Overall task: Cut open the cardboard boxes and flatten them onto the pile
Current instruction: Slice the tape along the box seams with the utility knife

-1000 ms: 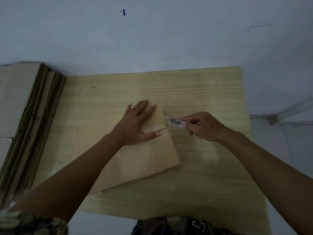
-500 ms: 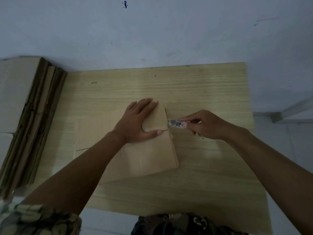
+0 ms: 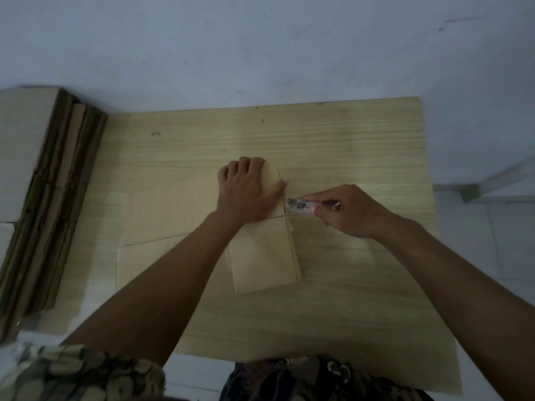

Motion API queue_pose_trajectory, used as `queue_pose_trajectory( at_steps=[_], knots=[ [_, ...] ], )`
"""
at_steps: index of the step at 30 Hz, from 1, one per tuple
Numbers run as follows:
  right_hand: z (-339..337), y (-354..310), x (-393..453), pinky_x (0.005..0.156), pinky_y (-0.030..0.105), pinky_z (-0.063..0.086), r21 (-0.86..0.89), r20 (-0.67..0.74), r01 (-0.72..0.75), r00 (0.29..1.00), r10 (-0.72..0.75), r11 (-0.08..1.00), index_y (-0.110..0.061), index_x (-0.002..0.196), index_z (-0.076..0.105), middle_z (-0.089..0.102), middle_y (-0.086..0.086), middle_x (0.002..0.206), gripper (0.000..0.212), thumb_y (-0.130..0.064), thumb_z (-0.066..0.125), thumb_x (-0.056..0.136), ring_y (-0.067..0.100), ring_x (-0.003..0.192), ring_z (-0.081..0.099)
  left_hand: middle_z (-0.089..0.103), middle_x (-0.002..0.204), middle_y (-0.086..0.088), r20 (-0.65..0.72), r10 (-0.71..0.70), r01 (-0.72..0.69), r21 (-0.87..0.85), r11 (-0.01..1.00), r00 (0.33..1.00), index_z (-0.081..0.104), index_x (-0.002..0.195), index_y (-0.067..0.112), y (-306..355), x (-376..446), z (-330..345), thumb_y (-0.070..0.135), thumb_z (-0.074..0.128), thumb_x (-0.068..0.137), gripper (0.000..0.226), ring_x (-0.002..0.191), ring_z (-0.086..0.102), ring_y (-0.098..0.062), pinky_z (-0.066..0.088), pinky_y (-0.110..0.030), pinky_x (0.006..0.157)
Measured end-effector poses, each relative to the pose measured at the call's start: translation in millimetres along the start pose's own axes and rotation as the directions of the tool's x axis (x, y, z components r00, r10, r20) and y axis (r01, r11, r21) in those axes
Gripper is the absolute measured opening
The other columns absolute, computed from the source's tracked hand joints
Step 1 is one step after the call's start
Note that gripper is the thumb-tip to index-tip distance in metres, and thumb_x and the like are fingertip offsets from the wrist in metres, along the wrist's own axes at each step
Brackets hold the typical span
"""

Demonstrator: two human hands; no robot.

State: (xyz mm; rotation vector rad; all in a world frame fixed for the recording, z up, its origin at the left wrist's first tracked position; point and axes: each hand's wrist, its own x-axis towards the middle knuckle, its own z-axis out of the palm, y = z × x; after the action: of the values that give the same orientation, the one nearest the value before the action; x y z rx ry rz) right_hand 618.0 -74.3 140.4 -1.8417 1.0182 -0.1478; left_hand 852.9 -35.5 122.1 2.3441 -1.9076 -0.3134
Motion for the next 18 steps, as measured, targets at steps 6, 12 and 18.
queue_pose_trajectory(
  at_steps=[6,12,18],
  knots=[
    [-5,4,-4,0.066,-0.001,0.038,-0.005,0.021,0.008,1.000,-0.008,1.000,-0.023,0.128,0.069,0.052,-0.038,0.064,0.031,-0.019,0.065,0.097,-0.025,0.068,0.054,0.050,0.134,-0.005,0.103,-0.025,0.023,0.017,1.000,0.994,0.048,0.136,0.021,2,6,-6,0.076,0.018,0.073,0.089,0.125,0.042,-0.028,0.025,-0.045,0.108],
    [4,0,-2,0.074,0.018,0.045,0.031,0.015,0.005,1.000,-0.005,0.999,-0.028,0.129,0.068,0.060,-0.027,0.072,0.031,-0.024,0.063,0.099,-0.015,0.068,0.059,0.049,0.136,-0.006,0.162,-0.007,0.000,0.048,0.999,0.987,0.047,0.136,0.021,3,16,-14,0.074,0.013,0.069,0.092,0.126,0.041,-0.029,0.025,-0.045,0.106],
    [10,4,-9,0.071,0.009,0.037,0.030,0.008,-0.014,1.000,0.014,0.999,-0.029,0.132,0.065,0.052,-0.032,0.075,0.033,-0.026,0.062,0.100,-0.026,0.067,0.052,0.048,0.136,-0.005,0.184,0.005,-0.015,0.051,0.999,0.983,0.046,0.137,0.021,3,14,-16,0.074,0.012,0.067,0.093,0.126,0.040,-0.029,0.024,-0.045,0.107]
  ],
)
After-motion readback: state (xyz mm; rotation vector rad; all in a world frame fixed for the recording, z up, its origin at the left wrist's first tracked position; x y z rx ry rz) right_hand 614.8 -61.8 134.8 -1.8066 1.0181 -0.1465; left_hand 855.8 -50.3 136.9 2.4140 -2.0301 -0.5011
